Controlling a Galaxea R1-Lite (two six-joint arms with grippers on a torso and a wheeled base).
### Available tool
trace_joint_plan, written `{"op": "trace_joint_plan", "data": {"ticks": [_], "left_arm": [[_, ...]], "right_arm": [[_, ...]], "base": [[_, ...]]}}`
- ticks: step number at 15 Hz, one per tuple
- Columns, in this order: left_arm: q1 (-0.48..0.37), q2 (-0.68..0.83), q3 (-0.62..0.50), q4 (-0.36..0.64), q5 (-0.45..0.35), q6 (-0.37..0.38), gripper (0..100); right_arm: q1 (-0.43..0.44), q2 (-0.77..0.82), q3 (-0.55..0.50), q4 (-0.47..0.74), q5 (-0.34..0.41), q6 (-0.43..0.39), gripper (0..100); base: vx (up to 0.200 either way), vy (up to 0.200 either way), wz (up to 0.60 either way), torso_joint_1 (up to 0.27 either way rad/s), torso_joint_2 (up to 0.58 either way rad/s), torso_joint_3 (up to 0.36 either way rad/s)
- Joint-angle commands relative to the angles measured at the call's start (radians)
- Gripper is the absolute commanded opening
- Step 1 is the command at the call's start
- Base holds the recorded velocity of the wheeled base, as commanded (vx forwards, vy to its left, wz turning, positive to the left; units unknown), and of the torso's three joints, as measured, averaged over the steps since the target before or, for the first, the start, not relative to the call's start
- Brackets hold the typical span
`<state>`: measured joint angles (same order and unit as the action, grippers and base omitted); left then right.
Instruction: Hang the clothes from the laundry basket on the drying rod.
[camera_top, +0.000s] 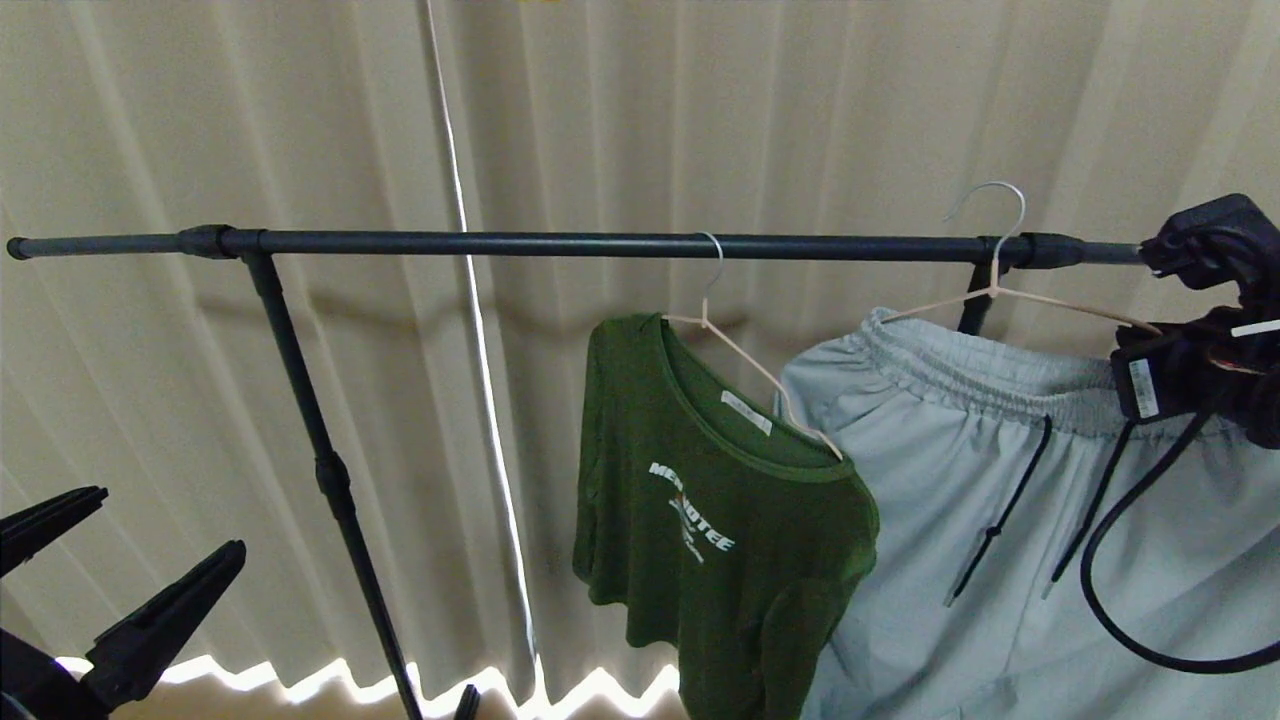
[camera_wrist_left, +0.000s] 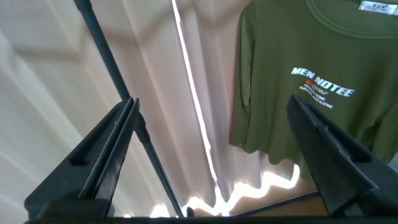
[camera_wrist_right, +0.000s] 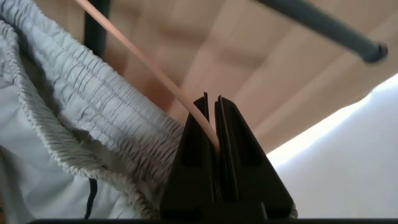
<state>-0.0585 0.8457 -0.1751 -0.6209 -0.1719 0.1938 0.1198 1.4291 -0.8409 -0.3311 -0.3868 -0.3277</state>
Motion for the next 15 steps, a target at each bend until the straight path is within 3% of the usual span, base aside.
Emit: {"op": "trace_joint_plan", "data": {"ticks": [1,4,15], "left_arm": [[0.0,-0.001,0.0,0.0,0.0,0.001,100],[0.0,-0.001,0.002,0.0,0.0,0.001,100],[-0.001,0.004,0.006,0.001,0.0,0.003,100]], "right_arm": [[0.011,0.088,-0.044,-0.002,-0.017,-0.001,0],[0.024,0.148,-0.066,-0.013,-0.04,0.001,0],[0.15,0.143,-0.043,-0.003,-0.05,0.002,0]], "base": [[0.0,0.0,0.0,0.0,0.0,0.0],[0.0,0.0,0.0,0.0,0.0,0.0],[0.0,0.0,0.0,0.0,0.0,0.0]]}}
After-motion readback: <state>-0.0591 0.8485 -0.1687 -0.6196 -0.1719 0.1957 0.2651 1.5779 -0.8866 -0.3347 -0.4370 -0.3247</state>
